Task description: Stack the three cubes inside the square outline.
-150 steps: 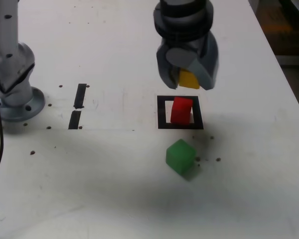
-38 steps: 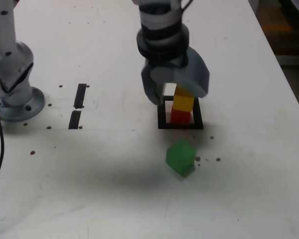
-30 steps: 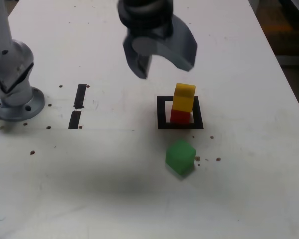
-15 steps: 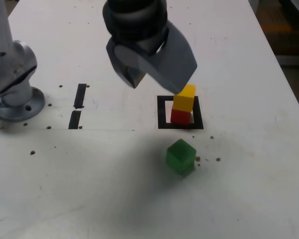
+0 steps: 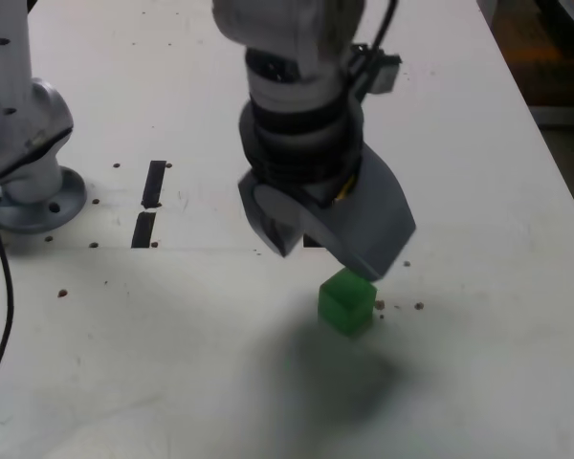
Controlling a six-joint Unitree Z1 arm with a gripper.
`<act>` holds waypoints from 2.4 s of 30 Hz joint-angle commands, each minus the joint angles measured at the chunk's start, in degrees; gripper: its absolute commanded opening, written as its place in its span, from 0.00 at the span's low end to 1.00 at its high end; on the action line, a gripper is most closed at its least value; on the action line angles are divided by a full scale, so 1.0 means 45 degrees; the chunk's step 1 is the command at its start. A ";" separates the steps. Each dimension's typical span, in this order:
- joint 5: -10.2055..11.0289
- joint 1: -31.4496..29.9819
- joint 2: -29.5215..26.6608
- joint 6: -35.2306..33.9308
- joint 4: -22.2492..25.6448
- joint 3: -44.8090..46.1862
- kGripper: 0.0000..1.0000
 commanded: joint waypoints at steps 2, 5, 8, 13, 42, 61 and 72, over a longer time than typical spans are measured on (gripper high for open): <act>-0.0184 -0.0106 0.0405 -0.0050 -0.0172 -0.0286 0.98; -0.0398 -0.0134 0.0757 -0.0112 -0.0379 -0.0332 0.97; -0.0572 -0.0136 0.1008 -0.0152 -0.0526 -0.0280 0.96; -0.0753 -0.0122 0.1378 -0.0159 -0.0660 -0.0262 0.95; -0.1373 0.0168 0.2475 -0.0194 -0.0773 -0.0081 0.75; -0.1387 0.0170 0.2475 -0.0569 -0.1272 -0.0154 0.20; -0.1293 -0.0226 0.1076 -0.2051 0.0586 -0.1018 0.17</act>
